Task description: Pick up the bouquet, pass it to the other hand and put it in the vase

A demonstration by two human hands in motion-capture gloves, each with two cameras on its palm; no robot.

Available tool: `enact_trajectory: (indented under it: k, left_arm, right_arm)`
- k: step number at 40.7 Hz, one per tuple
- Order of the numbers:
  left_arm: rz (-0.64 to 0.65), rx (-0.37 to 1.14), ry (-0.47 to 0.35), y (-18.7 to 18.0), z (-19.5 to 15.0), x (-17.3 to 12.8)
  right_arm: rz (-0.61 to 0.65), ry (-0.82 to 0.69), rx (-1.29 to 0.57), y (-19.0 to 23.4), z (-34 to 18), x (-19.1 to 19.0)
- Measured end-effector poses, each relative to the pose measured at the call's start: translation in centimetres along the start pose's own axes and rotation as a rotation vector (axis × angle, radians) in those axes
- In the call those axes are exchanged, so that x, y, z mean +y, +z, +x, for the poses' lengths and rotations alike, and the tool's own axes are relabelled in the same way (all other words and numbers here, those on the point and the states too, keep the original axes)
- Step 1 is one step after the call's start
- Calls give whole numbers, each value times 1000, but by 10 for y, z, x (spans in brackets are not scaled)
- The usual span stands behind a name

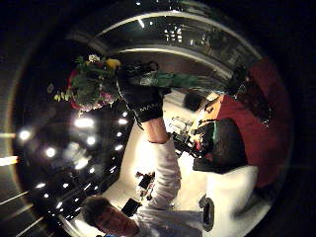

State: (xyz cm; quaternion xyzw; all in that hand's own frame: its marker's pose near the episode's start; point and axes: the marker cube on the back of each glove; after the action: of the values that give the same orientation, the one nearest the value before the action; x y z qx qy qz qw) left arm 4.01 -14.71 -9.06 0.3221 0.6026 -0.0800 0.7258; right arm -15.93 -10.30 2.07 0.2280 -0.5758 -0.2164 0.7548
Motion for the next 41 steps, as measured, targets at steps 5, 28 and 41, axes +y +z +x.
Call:
enact_trajectory:
  k: [5, 28, 41]
  left_arm:
    - [110, -44, -5, -3, -7, -24]
    - [167, -143, -185, -2, -121, -51]
    - [-410, -246, -733, -83, -212, 35]
  right_arm:
    - [12, 15, 37, -12, 0, 1]
    - [-38, 173, 179, -51, 50, 16]
    - [-120, 320, 299, -84, 93, 39]
